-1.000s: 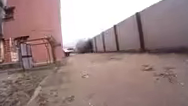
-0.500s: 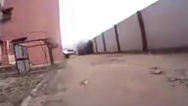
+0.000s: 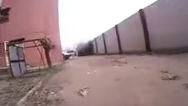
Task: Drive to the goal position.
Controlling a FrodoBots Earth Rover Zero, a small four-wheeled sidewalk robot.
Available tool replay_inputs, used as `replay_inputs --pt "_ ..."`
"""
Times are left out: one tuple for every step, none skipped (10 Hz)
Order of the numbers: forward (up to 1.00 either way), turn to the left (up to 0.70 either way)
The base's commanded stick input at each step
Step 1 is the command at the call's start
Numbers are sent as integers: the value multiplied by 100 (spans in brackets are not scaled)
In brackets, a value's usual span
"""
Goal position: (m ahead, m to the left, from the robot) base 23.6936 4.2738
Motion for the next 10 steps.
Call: replay_inputs --pt "70 9" --pt "70 7" --pt "70 6" --pt "70 0" --pt "70 1" --pt "70 3" --pt "70 2" --pt "70 0" --pt "70 0" --pt "70 0"
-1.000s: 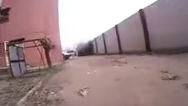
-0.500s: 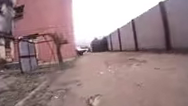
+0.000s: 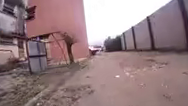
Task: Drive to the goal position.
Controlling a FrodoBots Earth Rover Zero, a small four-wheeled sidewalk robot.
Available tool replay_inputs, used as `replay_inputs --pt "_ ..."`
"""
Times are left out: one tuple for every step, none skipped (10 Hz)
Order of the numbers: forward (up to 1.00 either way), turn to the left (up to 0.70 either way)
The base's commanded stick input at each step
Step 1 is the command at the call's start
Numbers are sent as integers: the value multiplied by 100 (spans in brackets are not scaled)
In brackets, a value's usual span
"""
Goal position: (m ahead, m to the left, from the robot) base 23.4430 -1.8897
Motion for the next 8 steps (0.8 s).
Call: replay_inputs --pt "70 0" --pt "70 0" --pt "70 7" --pt "70 13" --pt "70 -17" --pt "70 -35" --pt "70 -35" --pt "70 -16"
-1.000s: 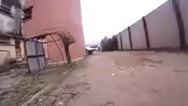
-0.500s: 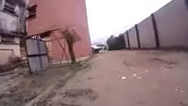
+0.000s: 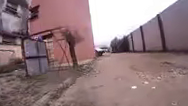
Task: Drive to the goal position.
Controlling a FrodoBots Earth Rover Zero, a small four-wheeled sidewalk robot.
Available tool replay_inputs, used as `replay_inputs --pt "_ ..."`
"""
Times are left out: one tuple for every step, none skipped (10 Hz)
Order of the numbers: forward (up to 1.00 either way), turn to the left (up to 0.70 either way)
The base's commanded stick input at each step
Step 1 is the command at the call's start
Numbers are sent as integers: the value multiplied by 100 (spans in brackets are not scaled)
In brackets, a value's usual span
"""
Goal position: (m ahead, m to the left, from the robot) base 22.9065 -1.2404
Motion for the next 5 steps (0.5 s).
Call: replay_inputs --pt "70 11" --pt "70 15" --pt "70 2" --pt "70 6" --pt "70 6"
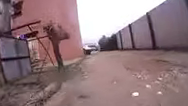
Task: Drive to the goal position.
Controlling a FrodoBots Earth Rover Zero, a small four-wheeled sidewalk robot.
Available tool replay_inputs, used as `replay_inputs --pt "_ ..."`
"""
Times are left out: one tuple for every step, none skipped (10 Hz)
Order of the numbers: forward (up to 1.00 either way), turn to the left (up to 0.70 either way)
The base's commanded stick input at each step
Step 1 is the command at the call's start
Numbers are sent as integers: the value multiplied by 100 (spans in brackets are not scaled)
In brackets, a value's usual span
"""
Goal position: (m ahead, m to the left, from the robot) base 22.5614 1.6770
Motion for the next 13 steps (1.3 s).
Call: replay_inputs --pt "70 5" --pt "70 4" --pt "70 3" --pt "70 5" --pt "70 12" --pt "70 2" --pt "70 5" --pt "70 4" --pt "70 9" --pt "70 19" --pt "70 14" --pt "70 18" --pt "70 8"
